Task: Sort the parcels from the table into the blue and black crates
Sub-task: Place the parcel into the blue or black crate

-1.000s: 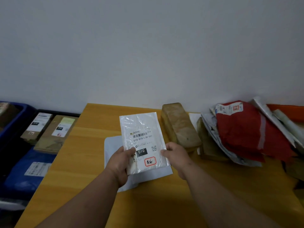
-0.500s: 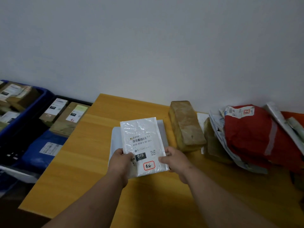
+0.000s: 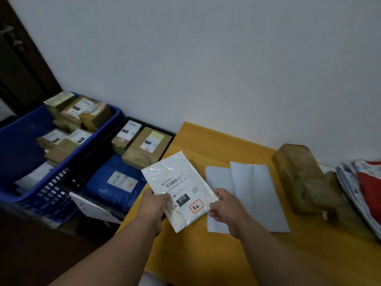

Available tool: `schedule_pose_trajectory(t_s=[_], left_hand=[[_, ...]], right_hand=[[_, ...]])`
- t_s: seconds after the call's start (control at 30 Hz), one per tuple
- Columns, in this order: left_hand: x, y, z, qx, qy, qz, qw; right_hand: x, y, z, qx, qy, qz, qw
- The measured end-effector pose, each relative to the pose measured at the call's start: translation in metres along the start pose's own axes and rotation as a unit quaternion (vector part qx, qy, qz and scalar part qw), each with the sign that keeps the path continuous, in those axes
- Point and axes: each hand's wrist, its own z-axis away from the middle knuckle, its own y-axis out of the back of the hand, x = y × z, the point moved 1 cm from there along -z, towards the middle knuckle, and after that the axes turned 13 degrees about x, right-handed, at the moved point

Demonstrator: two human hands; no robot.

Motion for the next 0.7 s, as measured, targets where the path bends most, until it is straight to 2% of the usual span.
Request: schedule_pose_trajectory(t_s=[0.13, 0.2, 0.4, 0.7], left_hand=[[0.024, 0.071, -0.044, 0.123, 0.001, 0.016, 0.992], [0.032, 0.095, -0.059, 0.159, 0.0, 0.02, 0.987], [0.048, 0.129, -0.086, 0.18, -0.024, 0.014, 0.983], [0.065, 0.15, -0.134, 0.216, -0.025, -0.037, 0.975]], right_hand=[[-0.025, -0.07, 0.009, -0.043, 0.015, 0.052, 0.998], [-0.034, -0.09, 0.01, -0.051, 0.006, 0.07, 0.996], [-0.059, -0.13, -0.01, -0.02, 0.019, 0.105, 0.994], [-0.09, -0.178, -0.049, 0.012, -0.004, 0.069, 0.998]])
